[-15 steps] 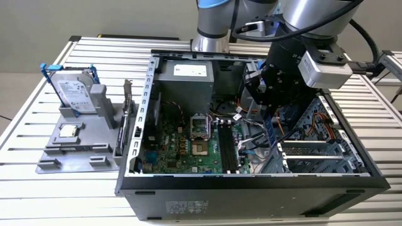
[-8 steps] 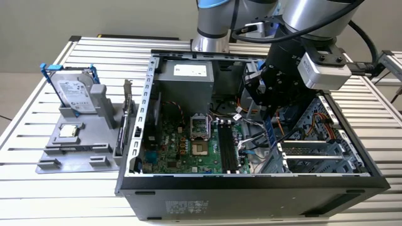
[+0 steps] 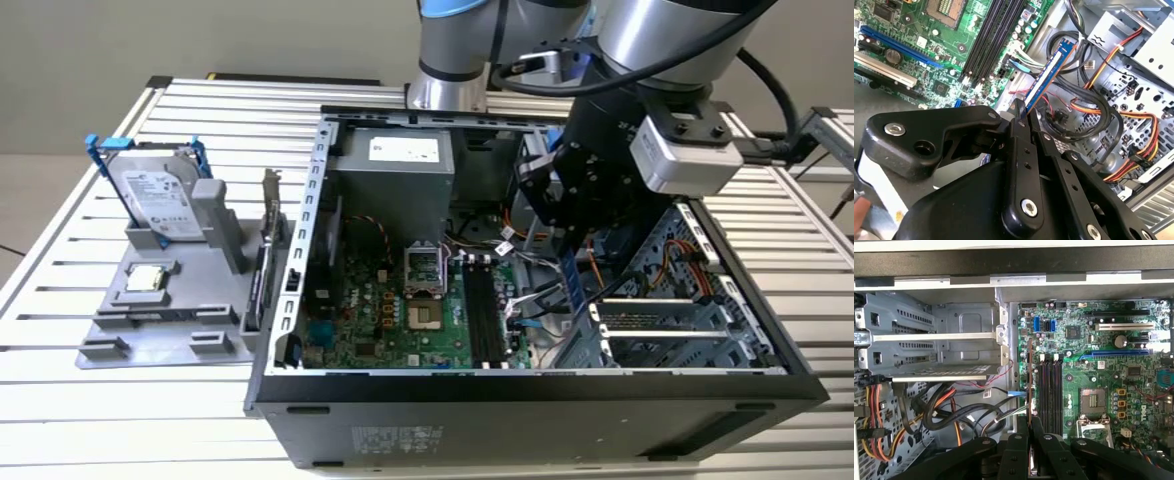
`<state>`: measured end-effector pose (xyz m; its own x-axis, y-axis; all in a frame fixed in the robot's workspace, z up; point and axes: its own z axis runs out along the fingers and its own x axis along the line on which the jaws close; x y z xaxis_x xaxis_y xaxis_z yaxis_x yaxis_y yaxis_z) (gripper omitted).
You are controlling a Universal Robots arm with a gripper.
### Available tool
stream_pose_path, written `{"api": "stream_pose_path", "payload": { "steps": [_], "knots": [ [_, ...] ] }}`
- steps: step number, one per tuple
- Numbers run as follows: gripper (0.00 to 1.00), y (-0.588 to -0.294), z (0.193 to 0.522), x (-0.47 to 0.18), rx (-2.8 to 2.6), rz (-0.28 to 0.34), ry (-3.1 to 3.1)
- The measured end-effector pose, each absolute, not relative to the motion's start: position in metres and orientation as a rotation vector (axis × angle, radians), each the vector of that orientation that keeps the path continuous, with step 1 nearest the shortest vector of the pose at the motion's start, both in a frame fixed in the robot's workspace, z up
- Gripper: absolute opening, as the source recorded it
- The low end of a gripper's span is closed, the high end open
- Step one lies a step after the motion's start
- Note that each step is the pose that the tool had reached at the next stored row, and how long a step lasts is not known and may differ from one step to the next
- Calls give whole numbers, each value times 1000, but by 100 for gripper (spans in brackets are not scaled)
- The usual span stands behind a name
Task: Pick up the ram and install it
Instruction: 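Insert the ram into the slot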
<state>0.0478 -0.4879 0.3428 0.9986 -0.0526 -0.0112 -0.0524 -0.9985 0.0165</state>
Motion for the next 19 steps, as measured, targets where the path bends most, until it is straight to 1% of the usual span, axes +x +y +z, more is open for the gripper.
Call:
{"api": "stream_pose_path", "payload": {
  "steps": [19],
  "knots": [
    [0,-487,339,47,3124,-18,-83]
  ]
}}
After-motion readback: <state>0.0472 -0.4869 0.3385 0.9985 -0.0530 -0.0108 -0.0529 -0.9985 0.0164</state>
